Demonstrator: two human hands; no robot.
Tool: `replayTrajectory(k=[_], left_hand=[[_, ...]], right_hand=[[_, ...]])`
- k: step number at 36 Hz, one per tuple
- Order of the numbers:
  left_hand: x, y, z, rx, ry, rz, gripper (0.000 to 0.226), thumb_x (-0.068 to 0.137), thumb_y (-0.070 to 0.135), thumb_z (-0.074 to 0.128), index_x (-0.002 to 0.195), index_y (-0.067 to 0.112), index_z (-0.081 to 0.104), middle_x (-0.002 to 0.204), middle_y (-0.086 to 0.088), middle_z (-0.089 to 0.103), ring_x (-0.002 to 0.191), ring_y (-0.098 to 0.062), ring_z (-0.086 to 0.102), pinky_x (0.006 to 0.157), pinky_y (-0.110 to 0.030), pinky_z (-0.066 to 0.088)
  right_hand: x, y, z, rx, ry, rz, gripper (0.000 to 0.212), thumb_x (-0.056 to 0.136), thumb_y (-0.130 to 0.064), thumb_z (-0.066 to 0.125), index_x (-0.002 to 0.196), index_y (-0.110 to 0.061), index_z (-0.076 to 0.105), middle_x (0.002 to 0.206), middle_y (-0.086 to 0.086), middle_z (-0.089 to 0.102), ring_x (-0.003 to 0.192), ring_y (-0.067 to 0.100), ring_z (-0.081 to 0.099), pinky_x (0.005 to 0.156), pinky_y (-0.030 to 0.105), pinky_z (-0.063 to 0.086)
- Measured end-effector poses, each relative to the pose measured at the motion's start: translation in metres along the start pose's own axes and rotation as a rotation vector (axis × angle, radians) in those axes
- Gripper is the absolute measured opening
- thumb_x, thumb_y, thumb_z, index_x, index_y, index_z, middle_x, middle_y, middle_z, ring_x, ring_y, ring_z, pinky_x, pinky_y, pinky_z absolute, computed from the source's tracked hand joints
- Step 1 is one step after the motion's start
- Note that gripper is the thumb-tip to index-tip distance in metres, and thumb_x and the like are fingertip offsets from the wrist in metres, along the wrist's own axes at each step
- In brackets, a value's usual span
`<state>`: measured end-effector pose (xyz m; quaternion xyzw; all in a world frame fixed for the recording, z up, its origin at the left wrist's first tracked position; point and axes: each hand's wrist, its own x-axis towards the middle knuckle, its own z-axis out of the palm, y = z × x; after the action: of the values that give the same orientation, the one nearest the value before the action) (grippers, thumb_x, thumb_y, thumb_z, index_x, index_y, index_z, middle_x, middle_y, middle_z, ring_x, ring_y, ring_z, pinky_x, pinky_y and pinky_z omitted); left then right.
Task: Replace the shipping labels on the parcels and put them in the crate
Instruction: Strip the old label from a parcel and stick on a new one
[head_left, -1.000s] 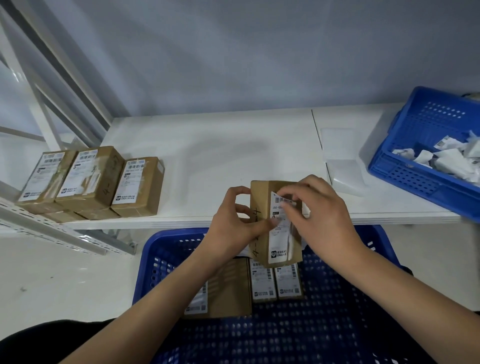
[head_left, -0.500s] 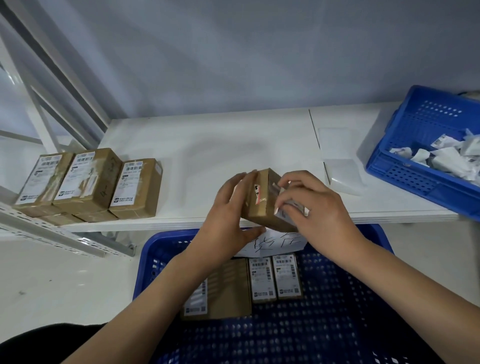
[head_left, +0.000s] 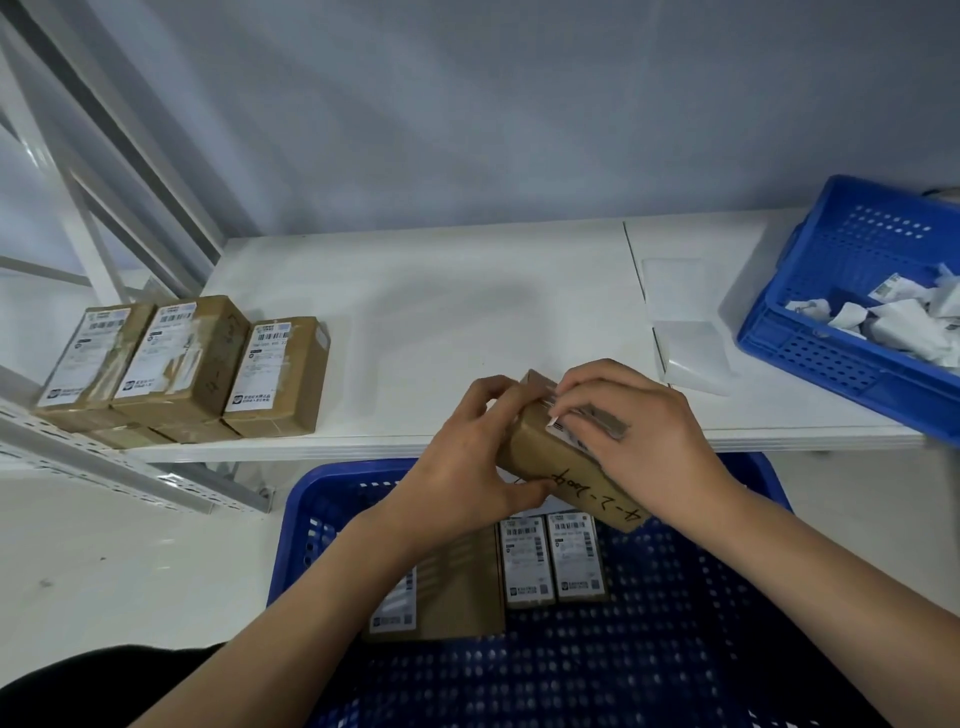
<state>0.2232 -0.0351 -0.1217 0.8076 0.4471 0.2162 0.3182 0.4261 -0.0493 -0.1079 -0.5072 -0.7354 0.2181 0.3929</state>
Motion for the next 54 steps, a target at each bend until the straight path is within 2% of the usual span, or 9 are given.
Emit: replayTrajectory(k=[4, 11, 22, 26, 31, 34, 38, 41, 54], left_hand=[[0.003, 0.002, -0.002, -0.056, 0.010, -0.006, 0.077, 0.072, 0.031, 0.091, 0.138, 0.030, 0.050, 0.139, 0.011, 0.047, 0.121, 0.005, 0.045, 0.091, 0.001, 0.036], [0.004, 0.002, -0.006, -0.101, 0.022, -0.085, 0.066, 0.074, 0.036, 0.089, 0.131, 0.033, 0.056, 0.127, 0.011, 0.056, 0.109, -0.003, 0.056, 0.089, -0.011, 0.046], [0.002, 0.005, -0.007, 0.006, 0.040, -0.079, 0.065, 0.074, 0.034, 0.089, 0.131, 0.035, 0.058, 0.131, 0.010, 0.053, 0.118, -0.007, 0.049, 0.088, 0.001, 0.036], [0.002, 0.006, -0.008, 0.037, 0.075, -0.044, 0.066, 0.072, 0.037, 0.090, 0.130, 0.036, 0.059, 0.131, 0.009, 0.054, 0.118, -0.009, 0.051, 0.092, -0.006, 0.040], [0.004, 0.004, -0.013, 0.144, 0.120, 0.039, 0.067, 0.070, 0.029, 0.091, 0.128, 0.032, 0.059, 0.142, 0.003, 0.048, 0.124, -0.014, 0.048, 0.095, -0.001, 0.033], [0.003, 0.002, -0.013, 0.144, 0.077, 0.072, 0.065, 0.070, 0.024, 0.091, 0.126, 0.031, 0.059, 0.147, 0.002, 0.045, 0.119, -0.014, 0.055, 0.093, -0.011, 0.047], [0.002, 0.005, -0.013, 0.100, 0.074, 0.089, 0.067, 0.068, 0.018, 0.092, 0.125, 0.026, 0.057, 0.142, 0.007, 0.048, 0.110, -0.010, 0.058, 0.088, -0.016, 0.050], [0.004, 0.009, -0.015, 0.054, 0.075, 0.067, 0.069, 0.068, 0.018, 0.092, 0.125, 0.020, 0.053, 0.129, 0.011, 0.054, 0.102, -0.010, 0.059, 0.081, -0.025, 0.052], [0.004, 0.004, -0.025, -0.096, 0.022, -0.084, 0.080, 0.061, 0.016, 0.093, 0.125, 0.034, 0.047, 0.108, 0.017, 0.060, 0.099, -0.003, 0.059, 0.076, -0.009, 0.046]], right_hand=[[0.000, 0.001, 0.001, 0.007, 0.001, -0.014, 0.014, 0.088, 0.000, 0.071, 0.093, -0.013, 0.076, 0.101, -0.005, 0.068, 0.097, 0.002, 0.064, 0.088, 0.010, 0.045], [0.001, 0.002, -0.003, -0.008, -0.015, 0.033, 0.018, 0.088, 0.001, 0.070, 0.093, -0.015, 0.075, 0.099, -0.008, 0.068, 0.097, 0.000, 0.063, 0.087, 0.008, 0.044], [0.001, 0.005, -0.002, -0.068, -0.083, 0.064, 0.019, 0.088, 0.001, 0.069, 0.093, -0.017, 0.073, 0.095, -0.013, 0.067, 0.097, -0.001, 0.060, 0.084, 0.005, 0.042], [0.001, 0.002, -0.005, -0.065, -0.037, 0.021, 0.019, 0.089, 0.000, 0.065, 0.093, -0.017, 0.075, 0.094, -0.013, 0.068, 0.099, 0.005, 0.061, 0.087, 0.016, 0.047], [0.002, -0.001, -0.011, -0.045, -0.060, 0.020, 0.023, 0.093, -0.014, 0.069, 0.113, -0.025, 0.072, 0.099, -0.017, 0.065, 0.102, -0.001, 0.057, 0.087, 0.006, 0.041], [0.003, 0.005, -0.010, -0.090, -0.113, -0.050, 0.026, 0.091, -0.014, 0.072, 0.116, -0.023, 0.073, 0.096, -0.014, 0.068, 0.096, 0.003, 0.056, 0.085, 0.013, 0.043], [0.003, 0.014, -0.008, -0.146, -0.124, -0.128, 0.015, 0.087, -0.011, 0.077, 0.100, -0.018, 0.077, 0.093, -0.010, 0.071, 0.091, 0.011, 0.060, 0.080, 0.027, 0.050], [0.001, 0.016, -0.007, -0.162, -0.147, -0.127, 0.018, 0.086, -0.010, 0.078, 0.102, -0.017, 0.077, 0.096, -0.008, 0.071, 0.092, 0.012, 0.060, 0.078, 0.034, 0.055], [-0.002, 0.015, -0.002, -0.204, -0.210, -0.188, 0.036, 0.082, 0.009, 0.074, 0.110, -0.013, 0.077, 0.105, -0.001, 0.069, 0.097, 0.010, 0.054, 0.077, 0.036, 0.058]])
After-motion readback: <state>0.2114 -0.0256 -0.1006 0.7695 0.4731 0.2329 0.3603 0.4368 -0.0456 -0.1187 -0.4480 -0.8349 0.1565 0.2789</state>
